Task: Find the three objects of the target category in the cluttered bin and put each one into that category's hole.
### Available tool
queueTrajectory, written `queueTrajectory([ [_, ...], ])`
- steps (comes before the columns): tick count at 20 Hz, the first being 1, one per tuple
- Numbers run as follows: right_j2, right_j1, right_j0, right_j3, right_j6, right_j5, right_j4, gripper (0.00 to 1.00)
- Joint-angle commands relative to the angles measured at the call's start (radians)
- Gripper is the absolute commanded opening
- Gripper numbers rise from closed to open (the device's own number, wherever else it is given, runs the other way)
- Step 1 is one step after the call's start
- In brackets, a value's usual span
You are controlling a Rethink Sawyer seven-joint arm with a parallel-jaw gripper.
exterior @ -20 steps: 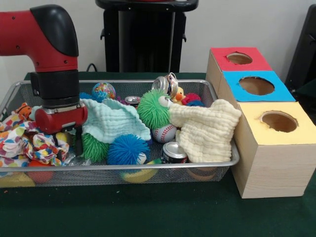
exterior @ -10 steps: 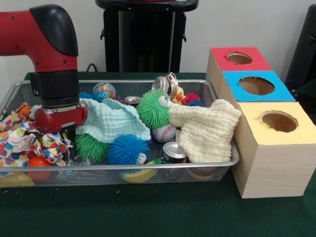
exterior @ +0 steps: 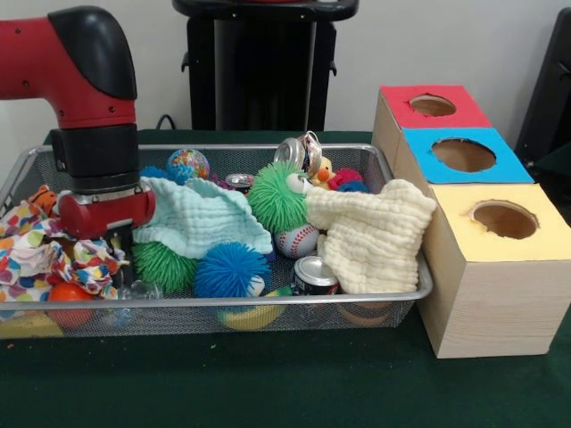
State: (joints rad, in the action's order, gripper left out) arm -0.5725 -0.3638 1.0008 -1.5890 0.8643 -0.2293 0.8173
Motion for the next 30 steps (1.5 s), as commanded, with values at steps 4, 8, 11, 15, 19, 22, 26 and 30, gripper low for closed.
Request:
queueTrajectory([
  [4,0.026,-0.070,-0.023,-0.119,0.088,-0.146,-0.063,0.00],
  [8,0.023,-0.105,-0.022,-0.151,0.093,-0.142,-0.087,0.00],
  [11,0.027,-0.149,-0.032,-0.180,0.105,-0.157,-0.112,0.00],
  [15,0.025,-0.178,-0.043,-0.199,0.114,-0.159,-0.138,0.00],
  [19,0.024,-0.191,-0.032,-0.215,0.104,-0.157,-0.148,0.00],
  [22,0.026,-0.188,-0.025,-0.221,0.099,-0.142,-0.146,0.00],
  [26,0.041,-0.200,-0.036,-0.231,0.114,-0.130,-0.145,0.00],
  [30,0.090,-0.225,-0.086,-0.230,0.157,-0.090,-0.123,0.00],
])
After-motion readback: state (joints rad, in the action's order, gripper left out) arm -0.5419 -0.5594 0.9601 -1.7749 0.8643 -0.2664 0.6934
